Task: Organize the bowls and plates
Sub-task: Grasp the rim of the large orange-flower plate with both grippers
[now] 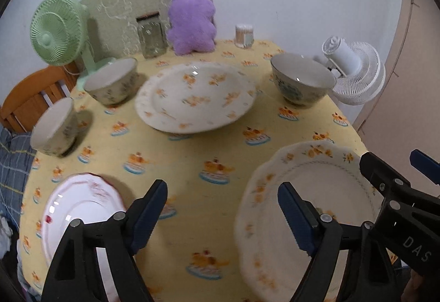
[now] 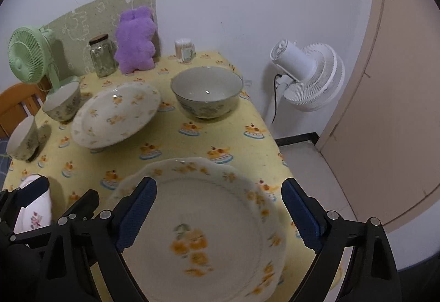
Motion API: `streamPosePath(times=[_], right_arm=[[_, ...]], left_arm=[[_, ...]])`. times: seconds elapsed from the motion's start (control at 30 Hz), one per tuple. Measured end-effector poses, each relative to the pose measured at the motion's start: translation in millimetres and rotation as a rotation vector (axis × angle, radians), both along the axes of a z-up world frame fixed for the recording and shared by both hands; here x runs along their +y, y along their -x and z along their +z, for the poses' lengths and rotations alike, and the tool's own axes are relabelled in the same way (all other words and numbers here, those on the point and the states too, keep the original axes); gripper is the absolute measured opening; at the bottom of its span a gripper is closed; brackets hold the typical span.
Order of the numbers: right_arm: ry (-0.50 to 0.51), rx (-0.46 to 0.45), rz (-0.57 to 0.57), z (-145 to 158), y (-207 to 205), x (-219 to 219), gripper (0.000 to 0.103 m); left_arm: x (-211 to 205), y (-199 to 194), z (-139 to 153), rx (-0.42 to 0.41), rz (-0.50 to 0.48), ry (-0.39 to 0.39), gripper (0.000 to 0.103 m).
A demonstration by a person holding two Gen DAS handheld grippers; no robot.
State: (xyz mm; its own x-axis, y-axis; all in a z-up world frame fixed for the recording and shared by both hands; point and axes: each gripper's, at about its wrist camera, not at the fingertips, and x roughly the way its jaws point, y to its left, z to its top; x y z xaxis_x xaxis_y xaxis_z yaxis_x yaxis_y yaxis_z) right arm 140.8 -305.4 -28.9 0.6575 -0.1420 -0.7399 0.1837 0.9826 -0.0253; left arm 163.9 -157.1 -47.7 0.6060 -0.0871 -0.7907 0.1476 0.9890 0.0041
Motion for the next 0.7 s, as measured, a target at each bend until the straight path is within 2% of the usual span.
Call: streamPosePath(times=[0.13,0.37,0.47,0.57,0.7], right_arm=[[-0.007,0.048,0.015,-17,-7,-23,0.092],[-0.060,0.150,0.068,-53,-18,-44,0.079],[-0.089,0.187,0.094,-65,-20,-46,0.074],[-0.096,0.230,0.109,-75,-20,-45,0.068],[-0.076,0.240,0.112,-79,-16,-44,0.067]], left_arm=[[-22,-4,-16,0.047,0.014,-0.008,0.080],[-41,-3,-44,0.126,0.062,-0.046,0.075],[-44,-1,-51,0.153,0.075,-0.060,0.070],[-44,1,-53,0.157,0.095,-0.058,0.069],[-44,-1,-53,0.159,0.115,-0.055,0.069]])
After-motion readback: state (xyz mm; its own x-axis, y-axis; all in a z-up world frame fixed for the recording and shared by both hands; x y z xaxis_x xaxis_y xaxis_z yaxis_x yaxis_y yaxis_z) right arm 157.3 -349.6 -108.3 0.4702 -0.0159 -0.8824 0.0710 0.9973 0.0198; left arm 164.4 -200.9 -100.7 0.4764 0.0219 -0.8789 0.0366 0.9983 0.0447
